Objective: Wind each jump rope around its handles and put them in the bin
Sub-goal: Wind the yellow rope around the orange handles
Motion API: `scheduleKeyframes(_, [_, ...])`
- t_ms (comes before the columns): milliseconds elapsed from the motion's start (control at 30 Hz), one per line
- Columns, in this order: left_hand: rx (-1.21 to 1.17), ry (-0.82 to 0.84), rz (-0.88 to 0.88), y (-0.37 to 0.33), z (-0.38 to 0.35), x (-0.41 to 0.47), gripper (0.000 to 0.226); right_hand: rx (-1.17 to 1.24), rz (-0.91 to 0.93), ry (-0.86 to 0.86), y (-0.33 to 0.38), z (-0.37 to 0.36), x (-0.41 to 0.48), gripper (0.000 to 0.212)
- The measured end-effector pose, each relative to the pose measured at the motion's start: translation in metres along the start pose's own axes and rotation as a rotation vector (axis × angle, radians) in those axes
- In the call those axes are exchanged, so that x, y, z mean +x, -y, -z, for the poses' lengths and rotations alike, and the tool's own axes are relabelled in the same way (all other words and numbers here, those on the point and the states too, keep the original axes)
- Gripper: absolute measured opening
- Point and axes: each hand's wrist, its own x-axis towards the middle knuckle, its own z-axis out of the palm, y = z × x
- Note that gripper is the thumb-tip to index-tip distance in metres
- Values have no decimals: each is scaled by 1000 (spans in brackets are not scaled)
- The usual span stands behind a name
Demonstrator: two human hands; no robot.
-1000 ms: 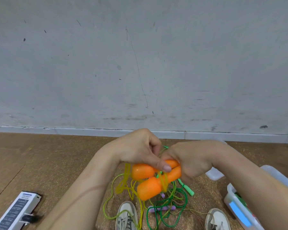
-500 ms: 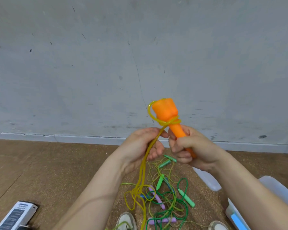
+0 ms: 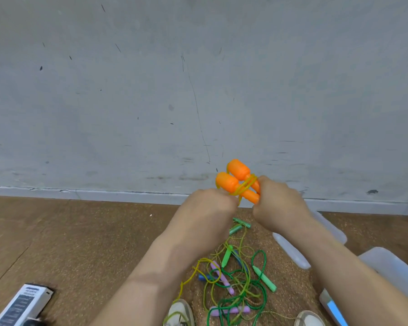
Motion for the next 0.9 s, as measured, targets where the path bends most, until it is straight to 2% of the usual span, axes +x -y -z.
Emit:
scheduleKeyframes(67, [3,9,-18,-2,0,0,7,-87,26,21,3,-3,-4,23])
scheduleKeyframes(133, [-92,3,22,5,3,-1,12,-193,109,35,6,-5,-10,23])
scheduleKeyframes(200, [-207,8,59,9,7,0,15,-306,253,89,9,-7,-18,30])
scheduleKeyframes(300, [-325,157,182,15,6,3,26,-411,514,205,15,-4,-30,37])
scheduleKeyframes(367, [-525,264,272,27,2,3,29,-385,604,235,19,6,-36,36])
scheduleKeyframes(467, [-984,346,339,44,3,-3,22,-304,662,264,25,21,-40,33])
scheduleKeyframes(567, [-1217,459,297,50,0,-4,22,-224,682,331,27,29,-42,26])
scheduleKeyframes(667, [-1435,568,241,51,-8,-1,38,-69,677,405,24,34,-42,27])
scheduleKeyframes(733, [-1574,532,269,47,-13,1,42,137,624,413,21,37,-40,30])
scheduleKeyframes(833, [-1756,354,554,36,-18,9,34,445,455,357,17,37,-35,28])
scheduleKeyframes(900, [-1726,289,595,27,-21,13,48,574,349,287,15,34,-30,28])
